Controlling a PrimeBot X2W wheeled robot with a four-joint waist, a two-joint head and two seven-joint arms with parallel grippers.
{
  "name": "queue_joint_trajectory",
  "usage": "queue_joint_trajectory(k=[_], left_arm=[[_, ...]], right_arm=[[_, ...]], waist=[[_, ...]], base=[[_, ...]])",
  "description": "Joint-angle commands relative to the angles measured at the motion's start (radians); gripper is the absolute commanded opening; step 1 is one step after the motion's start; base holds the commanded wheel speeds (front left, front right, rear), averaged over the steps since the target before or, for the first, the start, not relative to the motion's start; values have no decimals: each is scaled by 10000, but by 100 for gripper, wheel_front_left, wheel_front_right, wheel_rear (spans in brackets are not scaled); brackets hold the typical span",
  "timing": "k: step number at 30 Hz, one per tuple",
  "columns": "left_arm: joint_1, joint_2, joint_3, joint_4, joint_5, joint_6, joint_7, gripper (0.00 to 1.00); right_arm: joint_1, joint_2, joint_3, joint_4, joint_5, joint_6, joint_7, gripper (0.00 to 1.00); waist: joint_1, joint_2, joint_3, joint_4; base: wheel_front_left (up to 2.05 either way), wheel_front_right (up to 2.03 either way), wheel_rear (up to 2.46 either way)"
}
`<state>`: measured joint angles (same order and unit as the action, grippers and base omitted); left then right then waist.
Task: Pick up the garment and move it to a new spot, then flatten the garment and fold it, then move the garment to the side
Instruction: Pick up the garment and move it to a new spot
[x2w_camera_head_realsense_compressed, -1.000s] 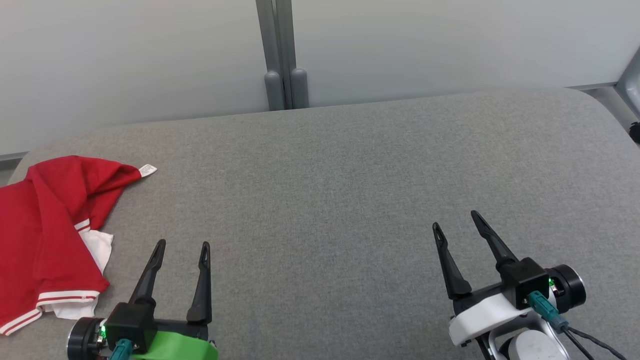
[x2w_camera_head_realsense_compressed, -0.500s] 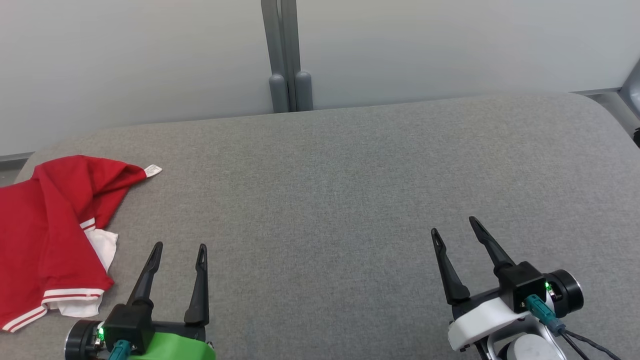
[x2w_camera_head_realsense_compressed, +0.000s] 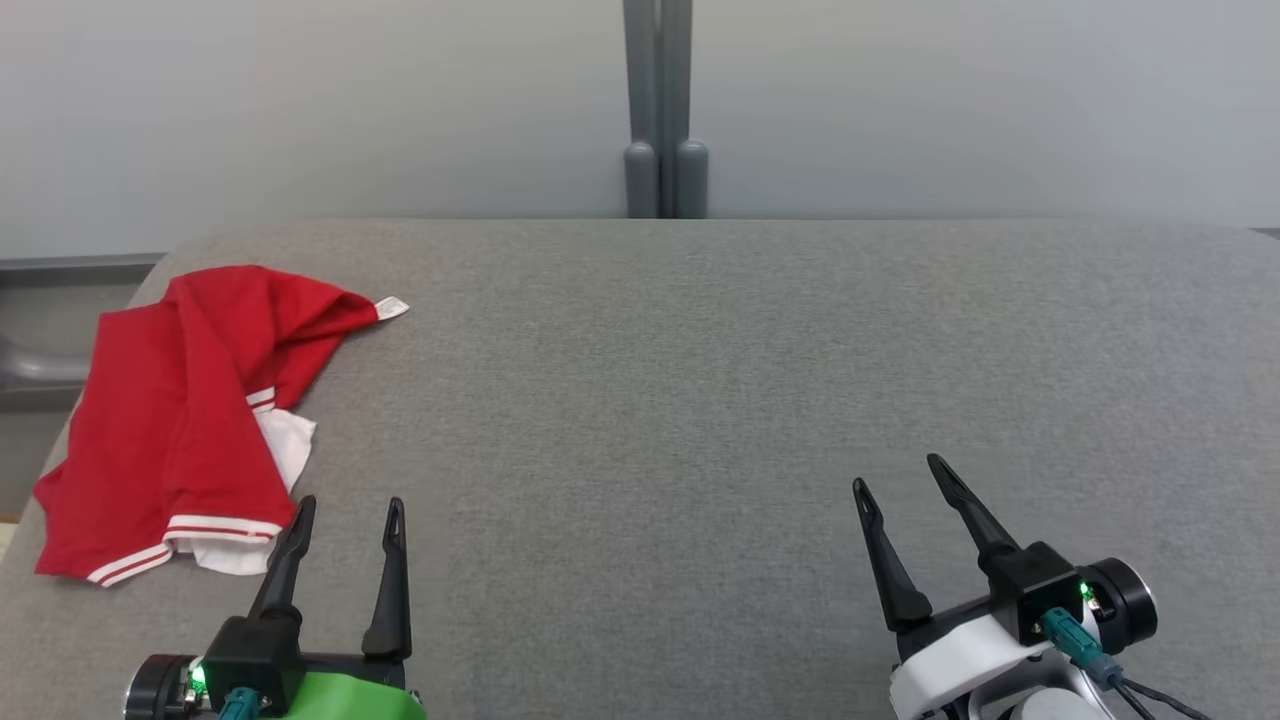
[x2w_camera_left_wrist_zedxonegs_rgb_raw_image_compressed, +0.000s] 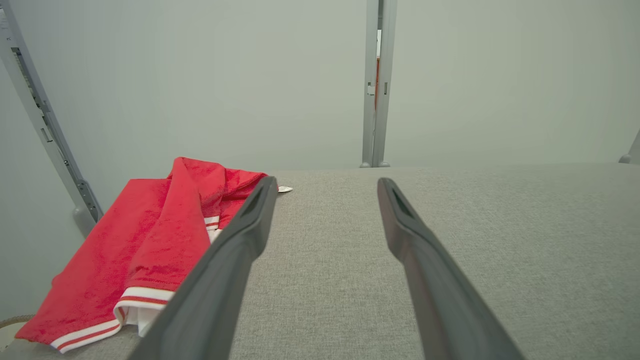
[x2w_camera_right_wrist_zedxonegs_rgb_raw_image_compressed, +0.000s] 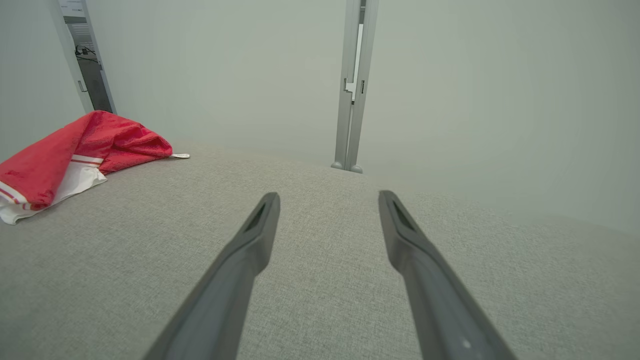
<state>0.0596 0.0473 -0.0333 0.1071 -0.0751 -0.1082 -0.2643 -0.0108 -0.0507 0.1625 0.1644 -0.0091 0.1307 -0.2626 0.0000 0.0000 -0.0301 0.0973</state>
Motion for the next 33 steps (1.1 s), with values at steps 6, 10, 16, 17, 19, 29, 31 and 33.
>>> queue_joint_trajectory(k=[6,10,16,17,19,29,31,33], left_arm=[[235,56,38,23,67,87,-2,100],[328,58,111,-40,84,86,-1,100],[414,55,306,-111,-41,60,-1,100],[425,56,370,-114,-80,63,-1,100],[447,55,436,-98,-161,40,-1,100],[552,53,816,-312,-747,296,-1,100],[535,53,812,-336,-783,322,-1,100],[517,53,787,-354,-814,364,-1,100]], right_arm=[[215,-2,31,-20,68,-1,-34,100],[218,-3,72,-23,124,-1,-34,100],[266,-2,183,-32,240,-1,-34,100],[284,-4,220,-36,273,-1,-34,100],[307,-4,258,-43,282,-1,-34,100],[-121,-14,533,78,304,-1,-34,100],[-173,-11,563,99,313,-1,-34,100],[-180,-11,570,125,314,-1,-34,100]], waist=[[0,0,-64,1553],[0,0,-108,2202],[0,0,-232,3052],[0,0,-257,3193],[0,0,-298,3432],[0,0,-12,3864],[0,0,39,3905],[0,0,88,3941]], base=[[0,0,0],[0,0,0],[0,0,0],[0,0,0],[0,0,0],[0,0,0],[0,0,0],[0,0,0]])
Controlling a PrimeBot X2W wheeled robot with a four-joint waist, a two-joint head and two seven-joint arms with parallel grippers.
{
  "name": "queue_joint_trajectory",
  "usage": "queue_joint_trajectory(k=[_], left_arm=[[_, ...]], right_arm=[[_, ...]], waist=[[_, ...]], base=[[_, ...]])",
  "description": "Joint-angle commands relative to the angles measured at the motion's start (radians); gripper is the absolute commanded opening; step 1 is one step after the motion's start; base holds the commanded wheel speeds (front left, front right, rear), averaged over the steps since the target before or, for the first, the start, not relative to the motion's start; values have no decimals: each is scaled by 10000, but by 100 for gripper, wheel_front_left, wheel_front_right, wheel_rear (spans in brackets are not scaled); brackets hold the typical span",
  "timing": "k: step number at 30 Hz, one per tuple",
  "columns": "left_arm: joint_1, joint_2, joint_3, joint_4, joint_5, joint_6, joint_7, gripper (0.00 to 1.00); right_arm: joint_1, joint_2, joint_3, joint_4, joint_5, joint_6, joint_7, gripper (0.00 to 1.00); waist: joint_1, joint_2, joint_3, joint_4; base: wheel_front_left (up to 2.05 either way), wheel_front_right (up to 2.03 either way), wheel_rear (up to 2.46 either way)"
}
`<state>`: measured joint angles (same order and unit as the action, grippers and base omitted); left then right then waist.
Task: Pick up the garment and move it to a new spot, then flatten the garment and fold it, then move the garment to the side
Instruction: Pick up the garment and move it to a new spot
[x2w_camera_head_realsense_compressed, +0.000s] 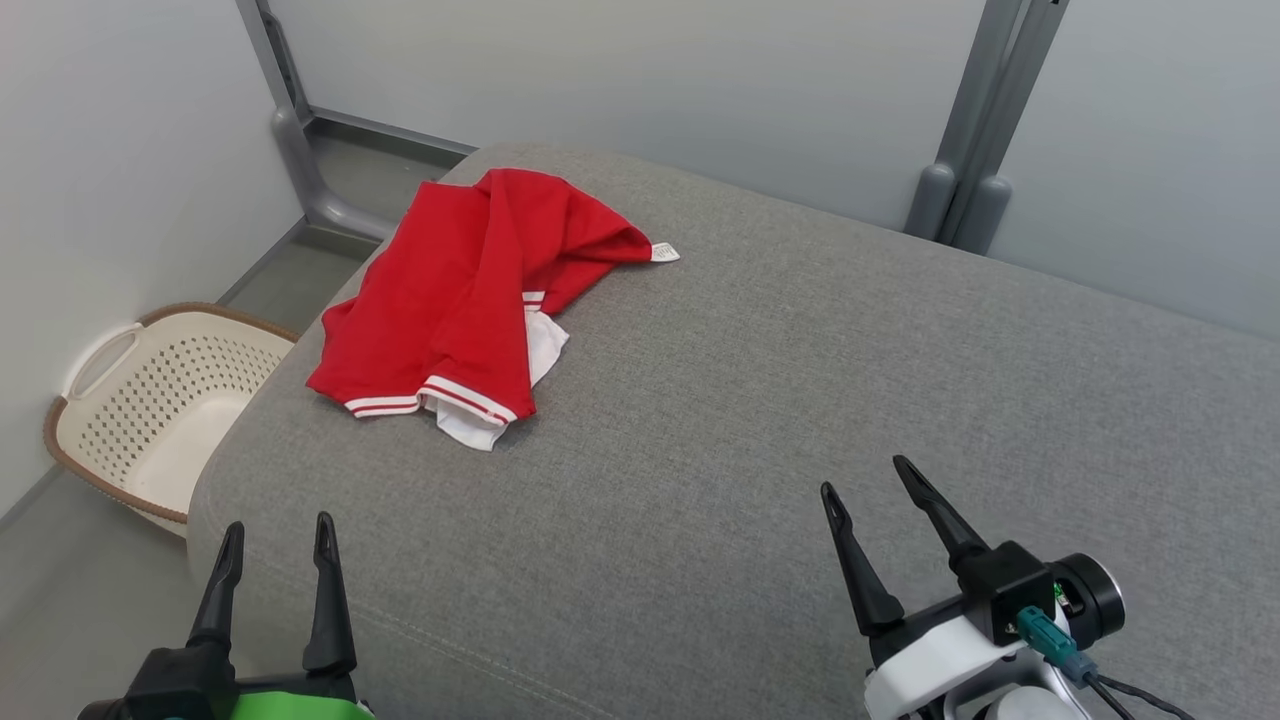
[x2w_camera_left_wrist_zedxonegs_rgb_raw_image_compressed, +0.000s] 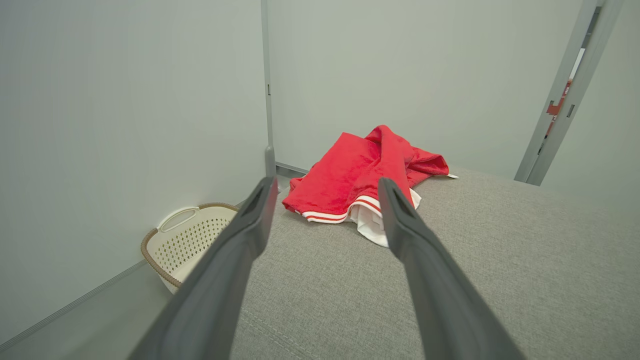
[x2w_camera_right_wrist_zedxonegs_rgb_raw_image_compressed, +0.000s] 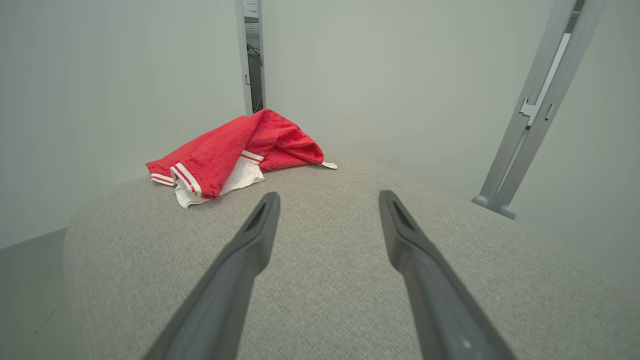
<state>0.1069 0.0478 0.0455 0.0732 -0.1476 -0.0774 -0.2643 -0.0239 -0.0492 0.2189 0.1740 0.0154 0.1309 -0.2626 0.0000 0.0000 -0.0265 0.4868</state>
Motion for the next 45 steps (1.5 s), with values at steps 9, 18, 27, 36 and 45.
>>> queue_joint_trajectory(k=[9,18,27,36,45], left_arm=[[-417,48,-205,26,-170,63,-1,100],[-2513,38,-394,73,-123,-78,-1,100],[-6298,425,-502,2649,-165,-454,4,100],[-10322,710,-379,6187,-1505,-528,1931,100],[-12028,1265,-876,8847,-1997,-530,3759,100]], right_arm=[[151,-123,-288,-87,-172,-3,-34,100],[-483,-1197,-505,-536,-421,-4,-34,100],[-1262,-2521,-628,-1050,-502,-6,-34,100],[-1407,-3331,-1086,-1592,-478,-6,-34,100],[-1562,-3503,-1372,-1828,-441,-6,-9,100]], waist=[[0,0,524,81],[0,0,2437,-211],[0,0,4298,-567],[0,0,5455,-784],[0,0,6090,-1083]], base=[[0,0,0],[0,0,0],[0,0,0],[0,0,0],[0,0,0]])
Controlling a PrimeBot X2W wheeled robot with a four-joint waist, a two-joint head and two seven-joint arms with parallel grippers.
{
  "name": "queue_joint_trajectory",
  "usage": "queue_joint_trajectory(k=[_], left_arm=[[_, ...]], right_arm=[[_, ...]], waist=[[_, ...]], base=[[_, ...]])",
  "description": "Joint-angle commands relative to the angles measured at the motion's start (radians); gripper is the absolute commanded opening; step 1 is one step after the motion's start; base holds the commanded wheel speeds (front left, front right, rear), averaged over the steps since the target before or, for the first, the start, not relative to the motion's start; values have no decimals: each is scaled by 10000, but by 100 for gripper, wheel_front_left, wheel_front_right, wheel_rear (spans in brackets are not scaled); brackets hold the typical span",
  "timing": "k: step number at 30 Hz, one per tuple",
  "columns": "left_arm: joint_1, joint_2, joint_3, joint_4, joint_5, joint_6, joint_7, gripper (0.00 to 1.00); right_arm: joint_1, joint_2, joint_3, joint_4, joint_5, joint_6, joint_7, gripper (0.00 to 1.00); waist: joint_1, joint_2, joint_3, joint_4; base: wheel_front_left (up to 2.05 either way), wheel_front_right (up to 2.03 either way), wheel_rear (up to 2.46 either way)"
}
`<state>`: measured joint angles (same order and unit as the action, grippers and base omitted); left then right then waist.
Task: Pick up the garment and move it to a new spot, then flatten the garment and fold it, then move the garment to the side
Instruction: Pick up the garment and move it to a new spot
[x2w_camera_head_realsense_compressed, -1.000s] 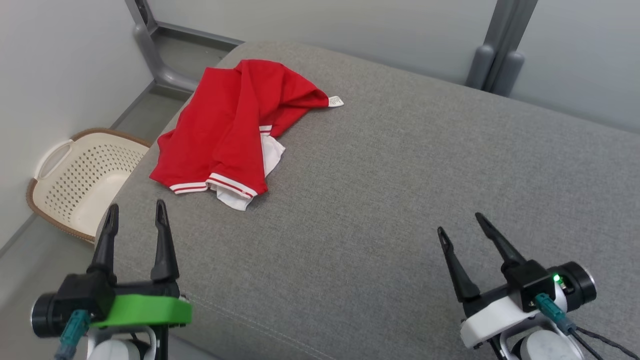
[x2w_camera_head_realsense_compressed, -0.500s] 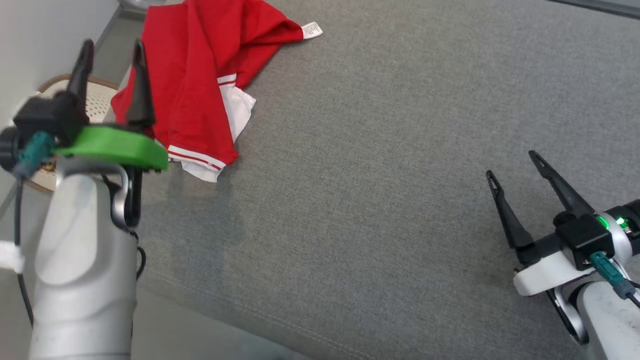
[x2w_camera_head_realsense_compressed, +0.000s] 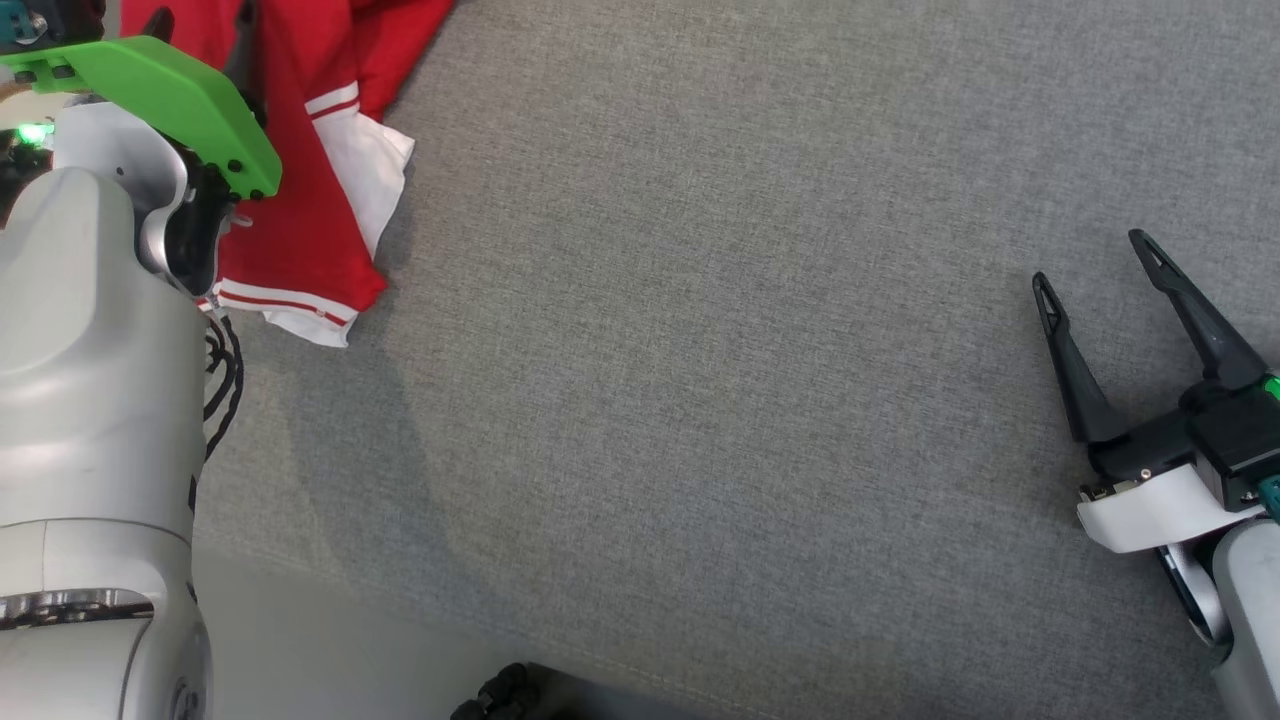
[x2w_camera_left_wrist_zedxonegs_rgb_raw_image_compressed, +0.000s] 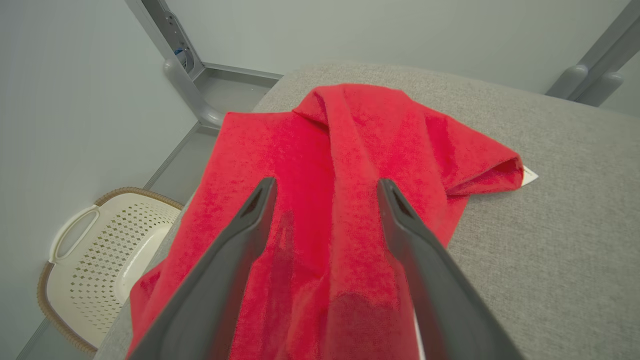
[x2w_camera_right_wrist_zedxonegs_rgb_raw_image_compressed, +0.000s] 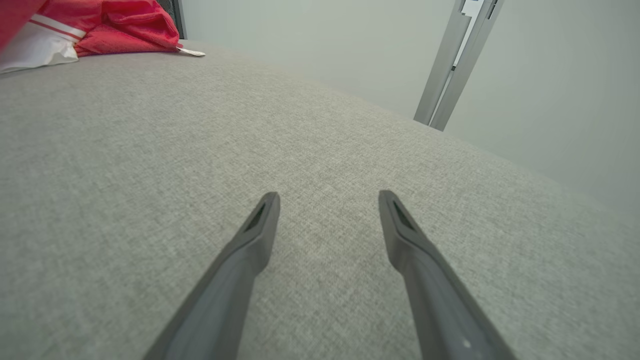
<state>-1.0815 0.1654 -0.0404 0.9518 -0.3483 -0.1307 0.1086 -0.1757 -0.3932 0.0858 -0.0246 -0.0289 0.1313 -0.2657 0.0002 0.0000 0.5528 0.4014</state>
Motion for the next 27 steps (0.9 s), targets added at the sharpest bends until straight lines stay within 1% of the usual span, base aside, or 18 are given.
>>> queue_joint_trajectory(k=[1,3,7,9,12,13,14,15,21,24,27], left_arm=[[-227,186,-66,324,108,36,42,100],[-277,270,-170,795,254,234,46,100],[-369,389,-138,1549,214,559,-45,100],[-354,368,-64,1868,77,583,-95,100],[-350,285,-67,2217,-14,449,-144,100],[-342,278,-97,2324,1,408,-189,50],[-356,276,-104,2367,-46,345,-271,11],[-378,308,-159,2363,-4,305,-455,0],[-576,614,-512,2071,226,136,-1949,0],[-660,821,-736,1901,395,100,-2540,0],[-765,1049,-984,1686,563,51,-2907,0]], right_arm=[[-48,-70,-45,147,-1,-11,23,100],[-38,-76,-119,129,-9,-13,25,100],[-7,-129,-173,144,-66,-15,35,100],[-24,-122,-178,171,-90,-15,54,100],[-63,-107,-214,194,-94,-15,69,100],[-73,-119,-201,190,-112,-15,71,100],[-78,-128,-181,194,-126,-15,71,100],[-90,-129,-156,206,-132,-13,71,100],[-26,72,-16,295,-104,-11,68,100],[32,288,122,323,-34,-10,39,100],[-27,524,266,396,26,-8,20,100]], waist=[[-2,0,368,-281],[-2,0,463,-331],[-2,0,601,-396],[-2,0,637,-422],[-2,0,660,-427],[-2,0,657,-423],[-2,0,650,-423],[-2,0,632,-425],[-2,0,212,-414],[-2,0,-232,-452],[-2,0,-729,-562]], base=[[0,0,0],[0,0,0],[0,0,0],[0,0,0],[0,0,0],[0,0,0],[0,0,0],[0,0,0],[0,0,0],[0,0,0],[0,0,0]])
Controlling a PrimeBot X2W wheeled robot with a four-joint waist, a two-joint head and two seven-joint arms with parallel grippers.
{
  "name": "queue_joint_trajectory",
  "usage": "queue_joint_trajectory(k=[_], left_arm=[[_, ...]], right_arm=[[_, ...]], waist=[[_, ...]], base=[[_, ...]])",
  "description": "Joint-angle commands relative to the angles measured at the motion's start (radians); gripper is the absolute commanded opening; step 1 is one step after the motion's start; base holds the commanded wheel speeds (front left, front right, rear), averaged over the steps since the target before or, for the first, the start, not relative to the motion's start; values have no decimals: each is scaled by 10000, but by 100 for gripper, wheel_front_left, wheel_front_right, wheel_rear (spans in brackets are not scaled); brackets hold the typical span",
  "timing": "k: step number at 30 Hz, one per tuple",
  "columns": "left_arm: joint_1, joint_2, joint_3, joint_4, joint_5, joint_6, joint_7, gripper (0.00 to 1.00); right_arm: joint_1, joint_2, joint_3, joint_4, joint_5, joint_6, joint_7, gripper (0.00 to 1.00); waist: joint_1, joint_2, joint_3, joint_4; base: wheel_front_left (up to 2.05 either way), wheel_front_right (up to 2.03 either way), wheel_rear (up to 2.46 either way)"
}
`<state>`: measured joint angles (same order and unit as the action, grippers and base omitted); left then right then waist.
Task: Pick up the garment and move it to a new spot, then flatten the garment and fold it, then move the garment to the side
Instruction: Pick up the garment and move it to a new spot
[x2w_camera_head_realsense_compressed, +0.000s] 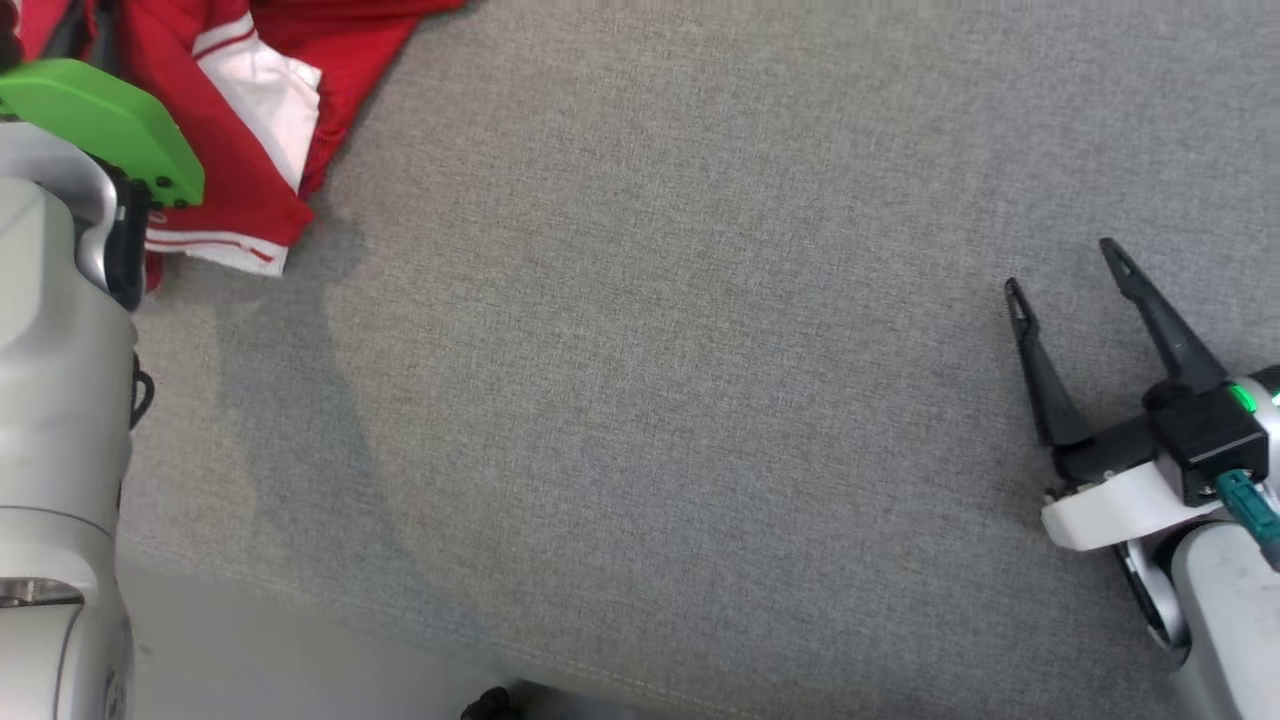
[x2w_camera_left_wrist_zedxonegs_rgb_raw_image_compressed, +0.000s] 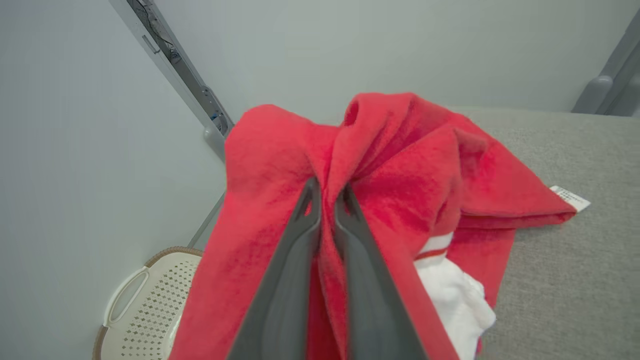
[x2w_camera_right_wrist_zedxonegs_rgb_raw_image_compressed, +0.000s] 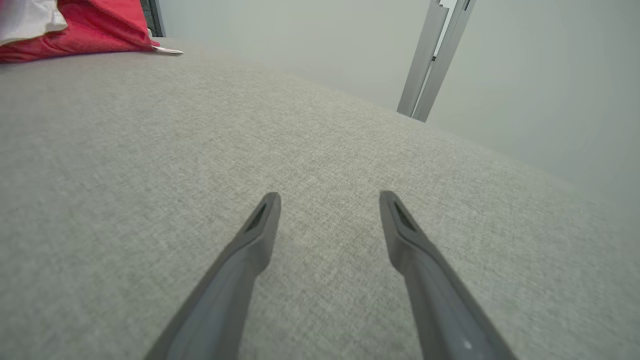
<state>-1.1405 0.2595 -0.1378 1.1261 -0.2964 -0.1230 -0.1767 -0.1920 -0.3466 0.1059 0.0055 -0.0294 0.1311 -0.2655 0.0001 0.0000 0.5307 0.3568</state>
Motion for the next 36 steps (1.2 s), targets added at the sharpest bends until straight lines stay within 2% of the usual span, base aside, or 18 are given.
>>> queue_joint_trajectory(k=[1,5,10,19,23,27,31,36], left_arm=[[-224,166,-130,-177,144,-42,-155,0],[-426,462,-507,-727,347,-66,-295,0],[-491,626,-1138,-1844,482,-78,-81,0],[411,1022,-2580,-5315,-489,-66,1282,0],[938,1231,-2950,-6833,-788,-67,1973,0],[1409,1197,-3207,-7985,-941,-22,2579,0],[1734,1031,-3573,-8709,-944,23,3079,0],[2095,765,-4216,-8971,-798,19,3509,0]], right_arm=[[111,159,121,128,46,-7,17,100],[41,577,345,306,98,-10,9,100],[-40,1220,576,519,186,-10,8,100],[207,2048,670,705,217,-11,8,100],[218,2277,675,724,228,-11,8,100],[205,2439,572,703,254,-11,8,100],[107,2579,394,654,266,-11,8,100],[9,2761,229,589,314,-11,8,100]], waist=[[-1,0,-725,-174],[-1,0,-1433,-475],[-1,0,-2330,-1202],[-1,0,-3406,-3303],[-1,0,-3597,-4509],[-1,0,-3611,-5652],[-1,0,-3424,-6625],[-1,0,-2978,-7403]], base=[[0,0,0],[0,0,0],[0,0,0],[0,0,0],[0,0,0],[0,0,0],[0,0,0],[0,0,0]])
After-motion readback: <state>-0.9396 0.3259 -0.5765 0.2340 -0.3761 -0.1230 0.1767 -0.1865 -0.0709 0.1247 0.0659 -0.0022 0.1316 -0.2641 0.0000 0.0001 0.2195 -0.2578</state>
